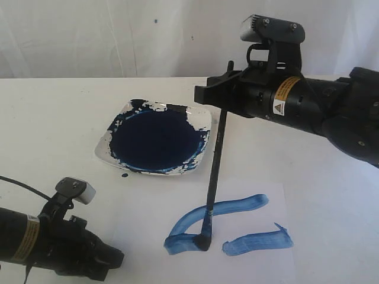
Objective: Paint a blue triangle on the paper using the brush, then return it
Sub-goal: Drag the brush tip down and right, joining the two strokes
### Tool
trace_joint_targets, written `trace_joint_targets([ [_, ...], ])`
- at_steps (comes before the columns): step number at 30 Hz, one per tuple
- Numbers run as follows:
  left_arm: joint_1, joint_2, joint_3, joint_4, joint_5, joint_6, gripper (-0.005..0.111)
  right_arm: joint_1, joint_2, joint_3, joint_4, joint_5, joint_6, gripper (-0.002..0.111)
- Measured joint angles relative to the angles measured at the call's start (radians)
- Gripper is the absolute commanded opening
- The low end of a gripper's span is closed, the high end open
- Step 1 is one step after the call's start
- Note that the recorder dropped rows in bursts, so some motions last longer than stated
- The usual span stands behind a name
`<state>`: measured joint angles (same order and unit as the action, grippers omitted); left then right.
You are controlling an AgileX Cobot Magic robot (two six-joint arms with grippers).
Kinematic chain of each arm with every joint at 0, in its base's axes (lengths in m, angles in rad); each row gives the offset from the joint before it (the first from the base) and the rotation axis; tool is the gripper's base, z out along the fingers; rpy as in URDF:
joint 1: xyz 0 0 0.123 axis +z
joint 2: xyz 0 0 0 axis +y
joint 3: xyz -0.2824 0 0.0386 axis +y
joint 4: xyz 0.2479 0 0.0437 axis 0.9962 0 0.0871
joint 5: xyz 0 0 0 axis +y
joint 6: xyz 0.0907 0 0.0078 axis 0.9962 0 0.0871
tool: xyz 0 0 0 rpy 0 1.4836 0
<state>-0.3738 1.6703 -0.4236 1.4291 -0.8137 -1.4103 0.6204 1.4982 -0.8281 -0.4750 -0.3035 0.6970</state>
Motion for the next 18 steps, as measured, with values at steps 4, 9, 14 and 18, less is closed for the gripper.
trace_joint_targets([
  [4,0.0,0.0,0.0,0.0,0.0,0.0,0.0,0.0,-0.021,0.0,-0.004,0.041,-0.007,0.0],
  [9,0.0,0.0,0.0,0.0,0.0,0.0,0.0,0.0,-0.041,0.0,-0.018,0.082,-0.014,0.0],
  [14,0.0,0.0,0.0,0.0,0.0,0.0,0.0,0.0,-0.051,0.0,-0.02,0.112,-0.016,0.0],
  [18,0.0,0.0,0.0,0.0,0.0,0.0,0.0,0.0,-0.059,0.0,-0.023,0.128,-0.016,0.0],
])
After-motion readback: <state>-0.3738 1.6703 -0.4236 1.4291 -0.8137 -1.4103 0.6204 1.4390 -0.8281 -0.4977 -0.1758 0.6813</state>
